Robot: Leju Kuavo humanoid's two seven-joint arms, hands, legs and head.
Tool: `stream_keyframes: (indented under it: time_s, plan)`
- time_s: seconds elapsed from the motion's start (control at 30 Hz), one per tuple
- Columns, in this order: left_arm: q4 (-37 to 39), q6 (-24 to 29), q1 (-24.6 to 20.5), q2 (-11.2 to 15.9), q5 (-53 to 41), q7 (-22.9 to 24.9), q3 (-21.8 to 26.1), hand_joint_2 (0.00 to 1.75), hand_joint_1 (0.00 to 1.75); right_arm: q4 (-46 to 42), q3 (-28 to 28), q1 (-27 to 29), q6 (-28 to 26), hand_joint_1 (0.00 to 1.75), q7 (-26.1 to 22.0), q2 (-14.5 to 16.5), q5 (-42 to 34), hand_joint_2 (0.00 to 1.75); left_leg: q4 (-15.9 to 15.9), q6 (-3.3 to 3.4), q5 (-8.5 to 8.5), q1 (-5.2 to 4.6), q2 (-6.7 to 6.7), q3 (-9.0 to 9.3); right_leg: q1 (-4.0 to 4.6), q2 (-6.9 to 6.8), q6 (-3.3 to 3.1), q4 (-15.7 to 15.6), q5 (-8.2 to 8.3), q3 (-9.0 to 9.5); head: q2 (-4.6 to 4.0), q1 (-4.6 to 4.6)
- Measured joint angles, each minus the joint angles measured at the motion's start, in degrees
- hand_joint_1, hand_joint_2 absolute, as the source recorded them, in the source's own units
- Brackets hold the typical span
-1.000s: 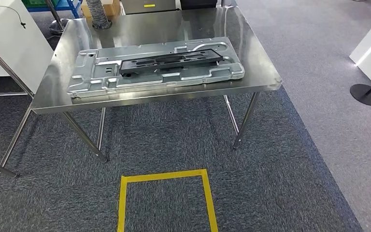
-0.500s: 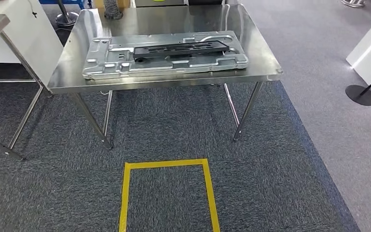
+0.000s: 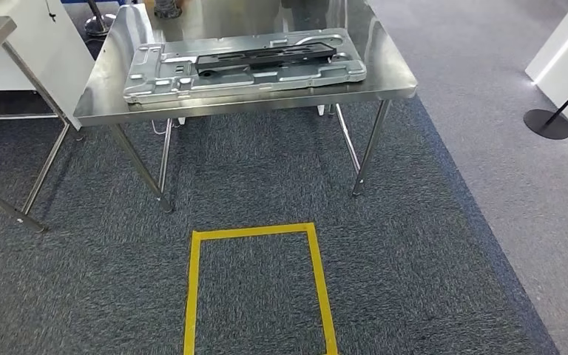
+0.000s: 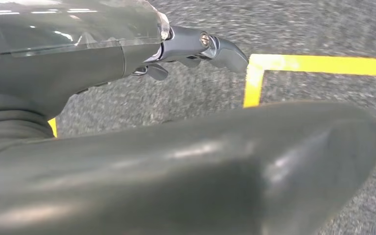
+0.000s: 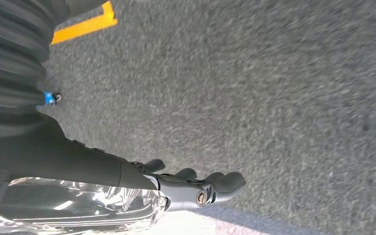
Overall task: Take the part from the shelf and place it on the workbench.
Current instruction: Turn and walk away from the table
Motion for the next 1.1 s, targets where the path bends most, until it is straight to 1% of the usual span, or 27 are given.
stream_keyframes:
  time_s: [0.03,0.07,0.1,0.13,0.17,0.2,0.23,0.27,0.3,0.33,0.4,0.43,0.47,0.53,0.57,0.6,0.63,0.67,0.7,0.73,0.77,0.8,0.83,0.87,0.93,0.97,1.1]
  plan:
    - [0.0,0.1,0.1,-0.1,0.3,0.0,0.0,0.00,0.00,0.0,0.1,0.0,0.3,0.00,-0.1,-0.1,0.0,1.75,3.8,-0.26,-2.47,0.13,-0.01,-1.09,0.06,-0.03,-0.19,0.0,0.52,-0.65,0.00,-0.09]
    - [0.0,0.3,0.1,-0.1,0.5,0.1,0.1,0.00,0.00,0.0,0.1,0.0,0.6,0.00,-0.4,-0.1,0.0,1.75,7.3,-0.45,-3.94,0.25,-0.01,-1.90,0.12,-0.05,-0.20,0.1,1.02,-1.29,0.00,-0.10]
    - [0.0,0.5,0.1,-0.1,0.7,0.2,0.2,0.00,0.00,0.0,0.1,0.0,1.1,0.00,-0.7,-0.1,-0.1,1.75,9.7,-0.58,-4.16,0.33,-0.01,-2.10,0.15,-0.04,-0.16,0.2,1.51,-1.98,0.00,-0.09]
    - [0.0,0.7,0.2,-0.1,0.9,0.4,0.4,0.00,0.00,0.0,0.1,0.1,1.8,0.00,-0.9,-0.1,-0.2,1.75,10.1,-0.63,-3.21,0.39,-0.01,-1.39,0.15,-0.04,-0.06,0.4,1.95,-2.67,0.00,-0.11]
    - [0.0,0.9,0.2,-0.1,1.1,0.6,0.5,0.00,0.00,0.0,0.1,0.0,2.8,0.00,-0.9,-0.1,-0.3,1.75,8.3,-0.59,-1.63,0.44,-0.01,0.46,0.13,-0.03,0.08,0.6,2.30,-3.31,0.00,-0.11]
    - [0.0,1.0,0.1,-0.1,1.3,0.8,0.7,0.00,0.00,0.1,0.1,0.0,3.9,0.00,-0.7,-0.1,-0.5,1.75,4.6,-0.44,-0.16,0.46,-0.01,3.27,0.11,-0.01,0.26,0.9,2.60,-3.86,0.00,-0.11]
    - [0.0,1.0,0.1,-0.1,1.3,0.9,0.8,0.00,0.00,0.1,0.1,0.0,5.1,0.00,-0.3,-0.1,-0.7,1.75,0.1,-0.20,0.44,0.40,-0.01,6.40,0.17,-0.01,0.47,1.2,2.82,-4.34,0.00,-0.13]
    - [0.0,1.0,0.0,-0.1,1.3,1.0,1.0,0.00,0.00,0.1,0.1,0.0,6.2,0.00,0.0,-0.1,-0.9,1.75,-3.8,0.10,0.43,0.32,-0.02,8.97,0.26,-0.03,0.74,1.4,3.05,-4.69,0.00,-0.09]
    - [0.0,1.0,0.0,-0.1,1.3,1.0,1.1,0.00,0.00,0.1,0.1,-0.1,7.0,0.00,0.2,-0.1,-1.2,1.75,-6.5,0.41,0.00,0.22,-0.03,10.51,0.34,-0.07,1.05,1.6,3.29,-4.96,0.00,-0.09]
    - [0.0,1.0,0.0,-0.1,1.3,1.0,1.2,0.00,0.00,0.2,0.1,-0.1,7.4,0.00,0.4,-0.1,-1.3,1.75,-7.8,0.71,-0.44,0.11,-0.03,11.03,0.40,-0.11,1.41,1.7,3.56,-5.19,0.00,-0.05]
    - [0.0,1.0,0.1,-0.2,1.3,1.0,1.3,0.00,0.00,0.2,0.1,-0.2,7.8,0.00,0.6,-0.1,-1.4,1.75,-8.4,1.41,-0.20,0.25,0.03,10.68,0.39,-0.07,2.12,2.0,3.80,-5.47,0.00,-0.03]
    - [0.0,1.0,0.2,-0.3,1.3,1.0,1.3,0.00,0.00,0.2,0.1,-0.2,7.8,0.00,0.7,-0.2,-1.4,1.75,-8.5,1.80,0.10,0.36,0.09,10.51,0.32,0.04,2.42,2.9,3.10,-5.88,0.00,0.08]
    - [0.0,1.0,0.2,-0.4,1.3,1.0,1.3,0.00,0.00,0.2,0.1,-0.1,7.8,0.00,0.7,-0.2,-1.5,1.75,-8.7,2.19,0.42,0.48,0.16,10.30,0.23,0.16,2.70,4.9,1.60,-6.76,0.00,0.16]
    - [0.0,1.0,0.2,-0.5,1.3,1.0,1.3,0.00,0.00,0.3,0.1,-0.1,7.9,0.00,0.8,-0.3,-1.5,1.75,-8.6,2.63,0.88,0.45,0.25,9.69,-0.07,0.34,3.18,12.4,-2.90,-9.86,0.00,0.35]
    - [0.0,1.0,0.2,-0.5,1.3,1.0,1.3,0.00,0.00,0.3,0.1,0.0,8.1,0.00,0.9,-0.3,-1.6,1.75,-8.5,2.69,1.05,0.40,0.27,9.36,-0.19,0.35,3.36,16.2,-4.65,-11.36,0.00,0.35]
    - [0.0,1.0,0.3,-0.5,1.3,1.1,1.3,0.00,0.00,0.3,0.1,0.0,8.7,0.00,1.4,-0.3,-1.8,1.75,-8.4,2.68,1.18,0.36,0.28,9.09,-0.28,0.34,3.48,18.5,-5.40,-12.08,0.00,0.34]
    - [0.0,1.0,0.3,-0.5,1.2,1.2,1.3,0.00,0.00,0.3,0.0,0.0,9.5,0.00,2.0,-0.3,-2.1,1.75,-8.3,2.64,1.26,0.35,0.27,8.90,-0.36,0.34,3.52,18.7,-5.02,-11.70,0.00,0.36]
    - [0.0,1.0,0.3,-0.5,1.1,1.4,1.3,0.00,0.00,0.3,-0.2,0.1,10.6,0.00,2.8,-0.3,-2.4,1.75,-8.1,2.59,1.29,0.35,0.24,8.81,-0.41,0.34,3.45,16.3,-3.61,-10.08,0.00,0.36]
    - [0.0,0.9,0.3,-0.5,1.1,1.7,1.3,0.00,0.00,0.3,-0.4,0.2,11.7,0.00,3.6,-0.4,-2.7,1.75,-8.0,2.50,1.27,0.35,0.21,8.82,-0.44,0.34,3.30,12.2,-1.72,-7.66,0.00,0.37]
    - [0.0,0.9,0.3,-0.5,1.0,1.9,1.3,0.00,0.00,0.3,-0.6,0.2,12.5,0.00,4.0,-0.4,-2.9,1.75,-7.8,2.32,1.22,0.24,0.19,8.80,-0.35,0.33,3.06,7.9,-0.29,-5.22,0.00,0.37]
    - [0.0,0.9,0.3,-0.5,1.0,2.0,1.3,0.44,0.00,0.3,-0.8,0.2,13.1,0.00,4.4,-0.4,-3.0,1.75,-7.6,2.08,1.16,0.12,0.18,8.71,-0.25,0.34,2.76,4.5,0.68,-3.48,0.00,0.34]
    - [0.0,0.9,0.3,-0.5,0.9,2.2,1.3,0.87,0.00,0.3,-0.9,0.2,13.5,0.00,4.6,-0.5,-3.1,1.75,-7.4,1.80,1.13,0.01,0.20,8.57,-0.15,0.35,2.48,2.6,1.03,-2.63,0.00,0.31]
    - [0.0,0.9,0.3,-0.5,0.8,2.3,1.3,1.31,0.00,0.4,-1.0,0.3,13.7,0.00,4.8,-0.5,-3.2,1.75,-7.2,1.67,1.02,-0.15,0.22,8.39,-0.11,0.38,2.31,1.9,0.97,-2.48,0.00,0.27]
    - [0.0,1.0,0.3,-0.5,0.7,2.4,1.3,1.75,0.00,0.4,-1.1,0.4,13.9,0.00,4.9,-0.5,-3.3,1.75,-7.1,1.79,1.03,-0.16,0.22,8.27,-0.13,0.41,2.20,1.8,1.06,-2.62,0.00,0.22]
    - [0.0,1.2,0.3,-0.5,0.6,2.9,1.3,1.75,0.00,0.4,-1.4,0.5,14.8,0.00,5.3,-0.5,-3.8,1.75,-7.1,2.01,1.09,-0.16,0.20,8.19,-0.10,0.43,2.07,1.7,1.15,-2.68,0.00,0.19]
    - [0.0,1.4,0.3,-0.5,0.6,3.2,1.3,1.75,0.00,0.4,-1.7,0.5,15.5,0.00,5.4,-0.6,-4.2,1.75,-7.2,1.98,1.22,-0.08,0.18,8.18,0.00,0.42,1.95,1.7,1.15,-2.70,0.00,0.19]
    - [0.0,1.7,0.3,-0.6,1.0,3.9,1.4,1.75,0.00,0.3,-2.7,0.4,18.2,0.00,5.0,-1.0,-5.7,1.75,-7.5,1.41,1.47,0.10,0.17,8.21,0.19,0.39,1.53,1.8,1.20,-2.78,0.00,0.20]
